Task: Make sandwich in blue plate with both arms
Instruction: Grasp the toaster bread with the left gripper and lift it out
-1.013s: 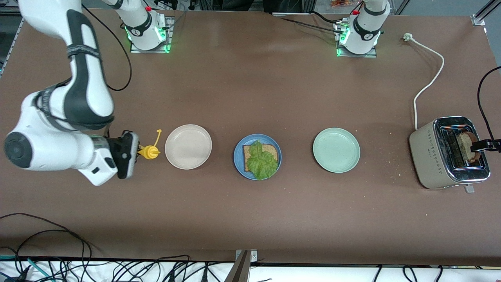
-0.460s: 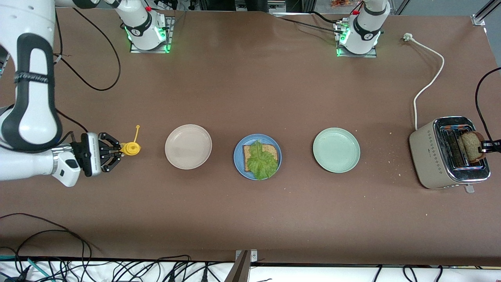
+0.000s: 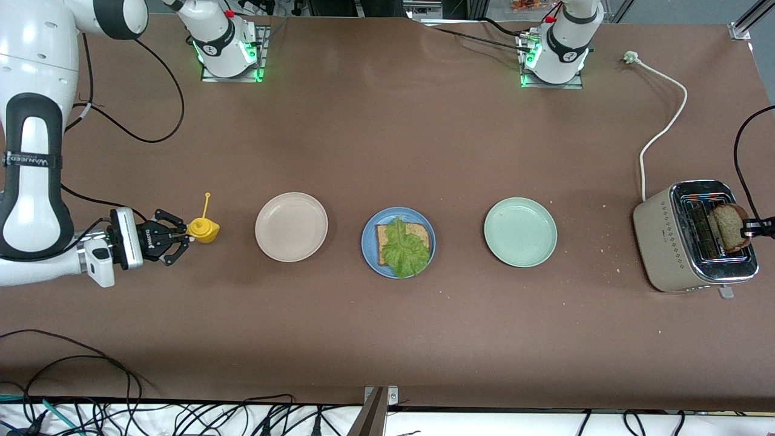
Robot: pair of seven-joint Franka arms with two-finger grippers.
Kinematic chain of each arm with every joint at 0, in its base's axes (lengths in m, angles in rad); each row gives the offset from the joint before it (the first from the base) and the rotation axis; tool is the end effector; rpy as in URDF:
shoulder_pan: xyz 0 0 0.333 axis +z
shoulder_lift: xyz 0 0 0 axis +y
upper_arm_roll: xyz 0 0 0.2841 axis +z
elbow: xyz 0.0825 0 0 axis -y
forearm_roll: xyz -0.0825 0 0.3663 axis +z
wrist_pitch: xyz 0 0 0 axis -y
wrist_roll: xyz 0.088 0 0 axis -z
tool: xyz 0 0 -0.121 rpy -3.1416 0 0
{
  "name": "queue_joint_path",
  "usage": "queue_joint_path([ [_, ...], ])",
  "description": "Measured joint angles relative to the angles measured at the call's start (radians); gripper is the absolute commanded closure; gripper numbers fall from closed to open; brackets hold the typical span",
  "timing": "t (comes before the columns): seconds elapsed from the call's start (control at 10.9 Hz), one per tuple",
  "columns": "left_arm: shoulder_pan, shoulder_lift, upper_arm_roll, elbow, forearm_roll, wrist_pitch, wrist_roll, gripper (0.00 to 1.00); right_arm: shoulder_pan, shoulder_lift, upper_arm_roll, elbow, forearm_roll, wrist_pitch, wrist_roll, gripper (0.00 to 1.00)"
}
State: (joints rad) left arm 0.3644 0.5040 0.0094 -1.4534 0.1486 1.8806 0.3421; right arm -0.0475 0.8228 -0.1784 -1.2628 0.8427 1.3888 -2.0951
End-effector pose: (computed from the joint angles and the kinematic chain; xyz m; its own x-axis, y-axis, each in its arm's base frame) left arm 0.6087 0.2519 0.3538 0.9923 -0.0134 -0.1229 -0.0266 -0.9940 -0.1066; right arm 0.6425 -0.0193 0.2399 0.0176 0.6215 0.7832 0.9340 0.2694 -0.2347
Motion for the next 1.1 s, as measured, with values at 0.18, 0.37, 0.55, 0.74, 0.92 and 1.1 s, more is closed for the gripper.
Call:
queue_joint_path([
  [0.18, -0.002, -0.024, -0.012, 0.027, 0.0, -0.036, 0.018, 1.0, -0.02, 0.042, 0.001, -0.002, 0.024, -0.027, -0.116, 1.0],
  [0.37, -0.004, -0.095, -0.028, 0.071, -0.006, -0.113, 0.073, 1.0, -0.033, 0.085, 0.003, -0.006, 0.051, -0.045, -0.225, 1.0],
  [0.55, -0.005, -0.183, -0.037, 0.119, -0.041, -0.243, 0.097, 1.0, -0.051, 0.137, 0.004, -0.007, 0.093, -0.086, -0.301, 1.0],
  [0.74, -0.004, -0.236, -0.037, 0.164, -0.081, -0.351, 0.103, 1.0, -0.068, 0.18, 0.004, -0.007, 0.116, -0.117, -0.348, 0.36],
  [0.92, -0.004, -0.253, -0.038, 0.208, -0.118, -0.425, 0.104, 1.0, -0.08, 0.186, 0.005, -0.006, 0.118, -0.124, -0.355, 0.0],
  [1.1, -0.004, -0.263, -0.037, 0.224, -0.218, -0.531, 0.105, 1.0, -0.088, 0.186, 0.005, -0.006, 0.121, -0.13, -0.355, 0.0],
])
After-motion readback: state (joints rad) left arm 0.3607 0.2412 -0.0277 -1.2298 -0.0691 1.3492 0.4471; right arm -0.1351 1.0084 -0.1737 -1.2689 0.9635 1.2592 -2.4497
